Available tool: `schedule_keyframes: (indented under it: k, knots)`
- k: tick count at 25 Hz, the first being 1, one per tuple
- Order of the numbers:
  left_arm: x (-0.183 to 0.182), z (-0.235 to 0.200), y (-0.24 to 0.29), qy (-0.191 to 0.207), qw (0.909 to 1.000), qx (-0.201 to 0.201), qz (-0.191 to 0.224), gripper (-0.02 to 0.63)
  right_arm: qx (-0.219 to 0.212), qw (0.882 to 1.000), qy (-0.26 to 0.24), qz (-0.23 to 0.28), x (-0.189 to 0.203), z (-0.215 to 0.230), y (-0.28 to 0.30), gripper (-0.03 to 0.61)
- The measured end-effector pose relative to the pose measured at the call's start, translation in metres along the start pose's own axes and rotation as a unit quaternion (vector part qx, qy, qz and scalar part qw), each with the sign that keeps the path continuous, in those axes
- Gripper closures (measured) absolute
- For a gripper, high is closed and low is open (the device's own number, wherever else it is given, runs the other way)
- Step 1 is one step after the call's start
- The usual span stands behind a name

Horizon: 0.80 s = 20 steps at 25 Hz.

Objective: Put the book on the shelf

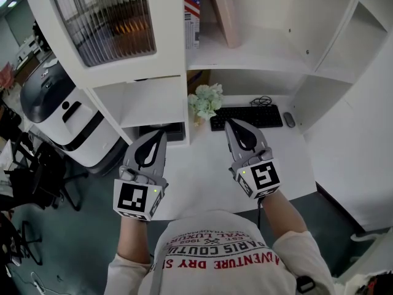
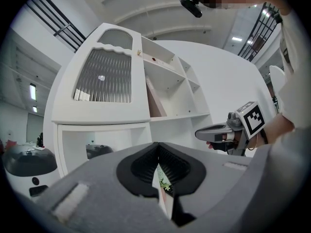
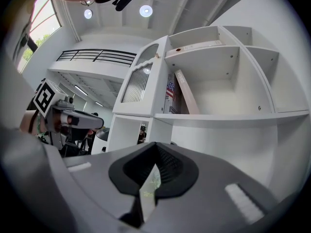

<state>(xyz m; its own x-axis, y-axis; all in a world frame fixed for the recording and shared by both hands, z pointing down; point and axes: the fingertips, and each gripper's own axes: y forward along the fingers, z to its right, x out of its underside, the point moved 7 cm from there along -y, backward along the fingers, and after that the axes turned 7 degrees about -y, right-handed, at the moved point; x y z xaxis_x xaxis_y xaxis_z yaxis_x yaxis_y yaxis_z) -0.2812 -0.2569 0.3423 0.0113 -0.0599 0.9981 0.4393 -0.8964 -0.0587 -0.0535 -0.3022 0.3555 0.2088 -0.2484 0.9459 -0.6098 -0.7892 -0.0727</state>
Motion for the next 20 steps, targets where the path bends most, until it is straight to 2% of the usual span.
schedule_keyframes:
  k: [20]
  knots:
    - [0.0036,-0.0005,0.0084,-0.009,1.0,-0.001,-0.004,0.607,0.01,1.0,0.018,-0.014,0.0077,0.0069,0.0046,0.578]
